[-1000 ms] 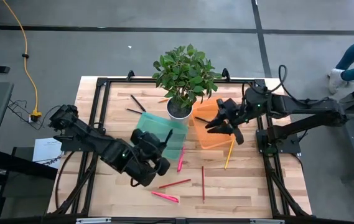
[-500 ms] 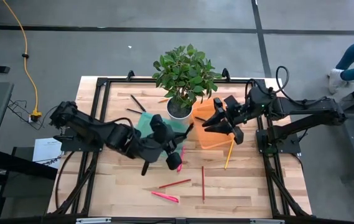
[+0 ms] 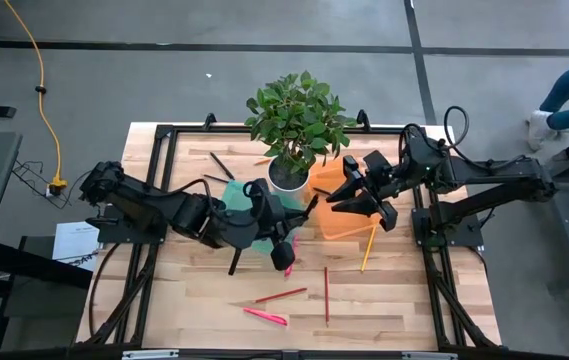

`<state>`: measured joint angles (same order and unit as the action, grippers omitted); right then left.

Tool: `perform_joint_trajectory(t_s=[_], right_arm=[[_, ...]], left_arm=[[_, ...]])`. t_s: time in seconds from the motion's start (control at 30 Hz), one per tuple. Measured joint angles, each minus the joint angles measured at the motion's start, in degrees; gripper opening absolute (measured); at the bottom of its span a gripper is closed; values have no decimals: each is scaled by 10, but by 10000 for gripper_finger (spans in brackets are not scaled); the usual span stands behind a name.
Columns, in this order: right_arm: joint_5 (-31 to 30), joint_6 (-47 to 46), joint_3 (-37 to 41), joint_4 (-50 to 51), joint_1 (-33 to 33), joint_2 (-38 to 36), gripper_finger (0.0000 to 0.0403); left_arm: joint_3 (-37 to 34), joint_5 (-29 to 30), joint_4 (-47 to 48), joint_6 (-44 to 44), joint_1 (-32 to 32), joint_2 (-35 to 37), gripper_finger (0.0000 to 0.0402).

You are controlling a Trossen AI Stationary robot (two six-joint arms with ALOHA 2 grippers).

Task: Sort pens & pencils
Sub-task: Put the bottom black pen into the orange bin

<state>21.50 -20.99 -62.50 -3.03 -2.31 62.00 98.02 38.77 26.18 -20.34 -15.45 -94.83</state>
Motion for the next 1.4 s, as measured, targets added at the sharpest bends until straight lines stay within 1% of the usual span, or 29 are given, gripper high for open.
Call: perform_joint_trajectory(t_s=[0.2, 0.37, 0.57, 0.87, 1.4], right_arm=[[-1, 5, 0, 0, 0, 7, 108], [-16, 15, 0, -12, 0, 7, 108], [-16, 19, 0, -13, 0, 13, 108], [-23, 24, 0, -58, 1, 28, 108], [-29, 30, -1, -76, 4, 30, 108]], left_arm=[[0, -22, -15, 11, 9, 0, 23], [0, -35, -35, 25, 17, 0, 23], [0, -48, -35, 27, 20, 0, 21], [0, -52, -37, 31, 24, 0, 22], [0, -54, -31, 31, 24, 0, 24]])
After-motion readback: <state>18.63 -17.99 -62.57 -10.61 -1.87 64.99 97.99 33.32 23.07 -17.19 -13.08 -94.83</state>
